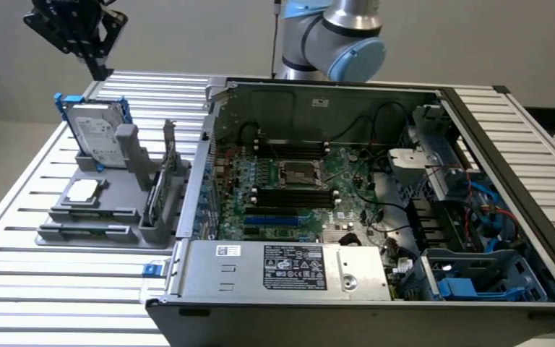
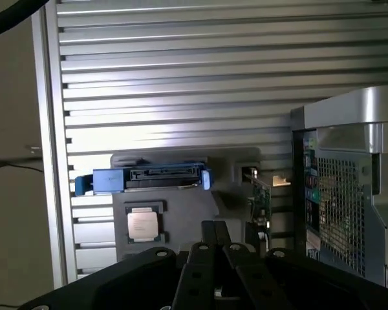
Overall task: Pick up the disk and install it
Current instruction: 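Reach for the disk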
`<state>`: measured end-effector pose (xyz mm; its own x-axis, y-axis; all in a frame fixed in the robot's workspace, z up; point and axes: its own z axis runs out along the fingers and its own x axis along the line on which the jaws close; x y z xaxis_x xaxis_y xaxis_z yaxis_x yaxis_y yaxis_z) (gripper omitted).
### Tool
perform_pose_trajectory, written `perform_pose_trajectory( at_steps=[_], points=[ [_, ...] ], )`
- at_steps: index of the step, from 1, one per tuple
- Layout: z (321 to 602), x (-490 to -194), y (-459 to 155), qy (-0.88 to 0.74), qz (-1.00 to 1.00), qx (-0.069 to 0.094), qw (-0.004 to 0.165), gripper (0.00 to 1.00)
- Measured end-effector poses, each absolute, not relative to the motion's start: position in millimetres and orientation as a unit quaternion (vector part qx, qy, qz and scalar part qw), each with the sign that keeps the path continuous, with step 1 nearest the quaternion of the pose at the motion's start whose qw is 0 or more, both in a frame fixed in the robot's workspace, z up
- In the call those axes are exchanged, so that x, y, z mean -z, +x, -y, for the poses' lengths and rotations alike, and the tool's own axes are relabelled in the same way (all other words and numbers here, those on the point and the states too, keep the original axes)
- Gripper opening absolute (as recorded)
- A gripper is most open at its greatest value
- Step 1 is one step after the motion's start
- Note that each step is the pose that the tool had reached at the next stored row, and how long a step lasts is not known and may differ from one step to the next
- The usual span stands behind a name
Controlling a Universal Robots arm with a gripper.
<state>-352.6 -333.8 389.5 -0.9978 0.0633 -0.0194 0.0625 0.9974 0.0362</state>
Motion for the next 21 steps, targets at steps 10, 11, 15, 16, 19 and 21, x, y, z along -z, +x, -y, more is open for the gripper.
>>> perform_pose_trajectory(
  at_steps=[10, 11, 15, 16, 19, 21],
  points=[
    [321, -386, -397, 0.031, -0.999, -0.018, 0.010, 0.11],
    [319, -386, -400, 0.031, -0.999, -0.018, 0.010, 0.11],
    [311, -385, -404, 0.030, -0.999, -0.016, 0.010, 0.11],
    [309, -385, -404, 0.030, -0.999, -0.014, 0.009, 0.11],
    [308, -385, -404, 0.028, -1.000, -0.007, 0.005, 0.11],
    [308, -384, -404, 0.027, -1.000, -0.006, 0.003, 0.11]
  ],
)
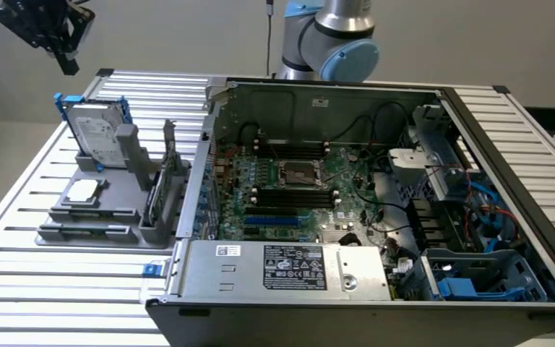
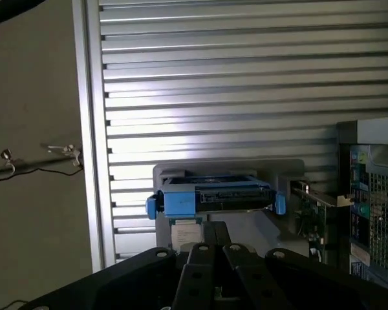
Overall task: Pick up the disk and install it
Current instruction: 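Reach for the disk, then pick up the disk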
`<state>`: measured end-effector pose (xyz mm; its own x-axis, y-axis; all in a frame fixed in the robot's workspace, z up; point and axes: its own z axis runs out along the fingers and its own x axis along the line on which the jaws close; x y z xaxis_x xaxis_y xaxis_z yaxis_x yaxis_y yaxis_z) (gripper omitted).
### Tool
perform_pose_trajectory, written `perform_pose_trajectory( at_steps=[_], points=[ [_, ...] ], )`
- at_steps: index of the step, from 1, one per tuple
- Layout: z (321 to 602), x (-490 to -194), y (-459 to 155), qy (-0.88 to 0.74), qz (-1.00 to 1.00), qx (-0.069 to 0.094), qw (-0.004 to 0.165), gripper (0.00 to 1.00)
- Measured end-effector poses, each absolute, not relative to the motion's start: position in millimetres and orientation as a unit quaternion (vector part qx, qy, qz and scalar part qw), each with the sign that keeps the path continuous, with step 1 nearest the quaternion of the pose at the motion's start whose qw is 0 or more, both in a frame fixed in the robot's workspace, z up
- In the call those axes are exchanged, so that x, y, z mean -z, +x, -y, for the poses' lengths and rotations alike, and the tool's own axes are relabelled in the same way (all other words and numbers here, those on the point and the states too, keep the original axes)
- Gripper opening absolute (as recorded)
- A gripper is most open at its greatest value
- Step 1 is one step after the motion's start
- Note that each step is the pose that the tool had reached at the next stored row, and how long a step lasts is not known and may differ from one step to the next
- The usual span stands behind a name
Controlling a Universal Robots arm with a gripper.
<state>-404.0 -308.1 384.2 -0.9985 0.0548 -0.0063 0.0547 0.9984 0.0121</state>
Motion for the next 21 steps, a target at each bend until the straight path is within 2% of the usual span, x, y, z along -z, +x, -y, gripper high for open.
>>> perform_pose_trajectory(
  at_steps=[21],
  points=[
    [306.7, -381.4, -405.1, 0.007, -1.000, -0.005, -0.002, 0.11]
  ],
)
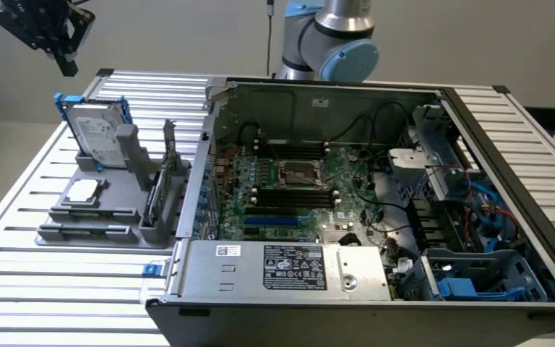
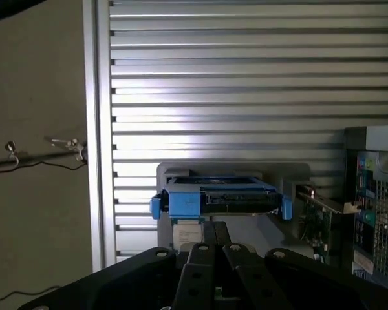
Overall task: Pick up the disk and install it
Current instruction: 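Pick up the disk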
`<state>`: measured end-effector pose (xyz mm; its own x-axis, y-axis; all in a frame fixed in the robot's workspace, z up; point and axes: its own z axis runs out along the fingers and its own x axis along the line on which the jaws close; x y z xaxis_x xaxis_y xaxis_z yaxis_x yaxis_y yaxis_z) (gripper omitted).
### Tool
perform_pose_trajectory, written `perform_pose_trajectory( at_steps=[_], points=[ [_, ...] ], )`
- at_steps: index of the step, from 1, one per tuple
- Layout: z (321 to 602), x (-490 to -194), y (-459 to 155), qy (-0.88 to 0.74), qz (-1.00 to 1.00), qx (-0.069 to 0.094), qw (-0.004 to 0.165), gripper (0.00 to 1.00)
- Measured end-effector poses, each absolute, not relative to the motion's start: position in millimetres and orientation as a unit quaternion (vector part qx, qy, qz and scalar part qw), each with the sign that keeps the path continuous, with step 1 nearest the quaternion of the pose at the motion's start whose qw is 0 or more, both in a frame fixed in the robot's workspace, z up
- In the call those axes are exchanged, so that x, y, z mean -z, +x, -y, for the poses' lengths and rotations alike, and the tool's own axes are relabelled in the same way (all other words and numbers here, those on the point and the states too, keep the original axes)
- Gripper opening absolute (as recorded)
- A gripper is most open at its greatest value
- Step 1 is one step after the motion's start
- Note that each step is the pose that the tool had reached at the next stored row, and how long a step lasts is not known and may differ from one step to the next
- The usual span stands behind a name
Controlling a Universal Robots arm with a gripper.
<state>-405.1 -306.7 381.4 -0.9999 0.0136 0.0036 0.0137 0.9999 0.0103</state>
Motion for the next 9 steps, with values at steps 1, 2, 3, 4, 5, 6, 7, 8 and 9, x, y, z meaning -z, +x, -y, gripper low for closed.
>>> perform_pose_trajectory(
  at_steps=[1, 2, 3, 4, 5, 6, 7, 8, 9],
  points=[
    [306.7, -381.4, -405.1, -0.006, 1.000, 0.005, 0.002, 0.11],
    [306.7, -381.3, -405.1, -0.005, 1.000, 0.005, 0.002, 0.11],
    [306.7, -381.3, -405.1, -0.004, 1.000, 0.005, 0.002, 0.11],
    [306.7, -381.4, -405.1, -0.004, 1.000, 0.005, 0.002, 0.11],
    [306.7, -381.3, -405.1, -0.003, 1.000, 0.005, 0.002, 0.11],
    [306.7, -381.4, -405.1, -0.002, 1.000, 0.005, 0.002, 0.11],
    [306.7, -381.3, -405.1, -0.001, 1.000, 0.005, 0.002, 0.11],
    [306.7, -381.4, -405.1, -0.001, 1.000, 0.005, 0.002, 0.11],
    [306.6, -381.2, -405.1, 0.000, 1.000, 0.005, 0.002, 0.11]
  ],
)
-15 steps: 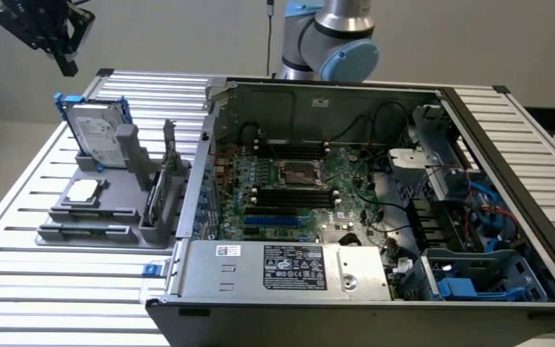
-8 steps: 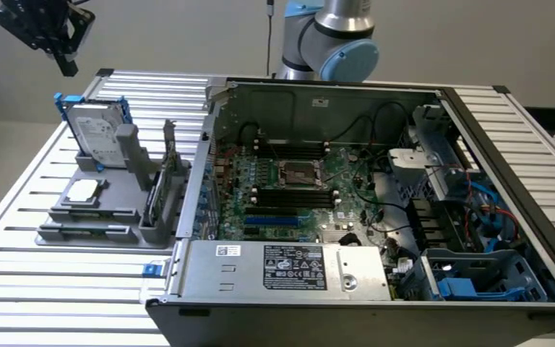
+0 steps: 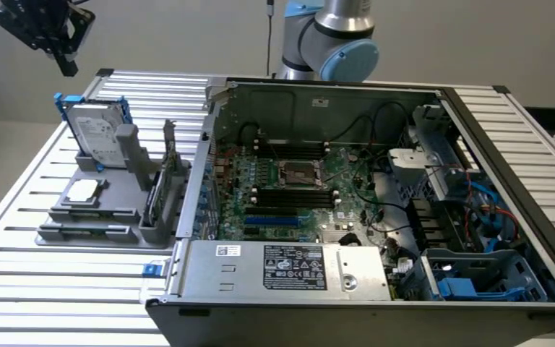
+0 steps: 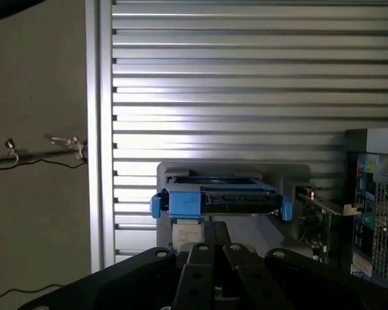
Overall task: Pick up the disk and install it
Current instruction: 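Pick up the disk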
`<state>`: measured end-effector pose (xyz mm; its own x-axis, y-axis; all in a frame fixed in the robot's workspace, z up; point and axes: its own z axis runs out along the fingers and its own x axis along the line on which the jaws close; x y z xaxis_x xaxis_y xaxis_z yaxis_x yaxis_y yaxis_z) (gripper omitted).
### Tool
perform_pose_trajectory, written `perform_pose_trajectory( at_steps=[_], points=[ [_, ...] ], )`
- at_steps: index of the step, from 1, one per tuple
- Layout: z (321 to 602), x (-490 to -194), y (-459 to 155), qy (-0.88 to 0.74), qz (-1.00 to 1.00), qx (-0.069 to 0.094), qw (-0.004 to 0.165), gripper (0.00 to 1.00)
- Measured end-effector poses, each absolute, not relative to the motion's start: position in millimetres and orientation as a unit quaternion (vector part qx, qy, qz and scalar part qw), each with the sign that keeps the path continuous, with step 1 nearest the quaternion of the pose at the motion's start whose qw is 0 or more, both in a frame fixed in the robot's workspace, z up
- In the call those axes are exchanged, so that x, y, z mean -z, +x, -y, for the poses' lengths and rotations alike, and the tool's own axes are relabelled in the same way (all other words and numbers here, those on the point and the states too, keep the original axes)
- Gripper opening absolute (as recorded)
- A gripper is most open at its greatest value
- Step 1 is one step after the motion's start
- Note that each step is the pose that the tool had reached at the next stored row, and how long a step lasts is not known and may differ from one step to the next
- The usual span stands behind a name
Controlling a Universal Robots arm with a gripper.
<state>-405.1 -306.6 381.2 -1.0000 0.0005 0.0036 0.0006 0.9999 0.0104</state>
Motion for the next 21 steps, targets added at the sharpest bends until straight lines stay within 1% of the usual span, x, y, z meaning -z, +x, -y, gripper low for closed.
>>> perform_pose_trajectory(
  at_steps=[3, 8, 11, 21],
  points=[
    [306.6, -381.0, -405.2, 0.010, 1.000, 0.008, 0.003, 0.11],
    [306.6, -380.3, -405.2, 0.039, 0.999, 0.019, 0.003, 0.11],
    [306.5, -379.8, -405.4, 0.053, 0.998, 0.020, 0.004, 0.11],
    [306.6, -379.0, -405.4, 0.105, 0.994, 0.021, 0.023, 0.11]
  ],
)
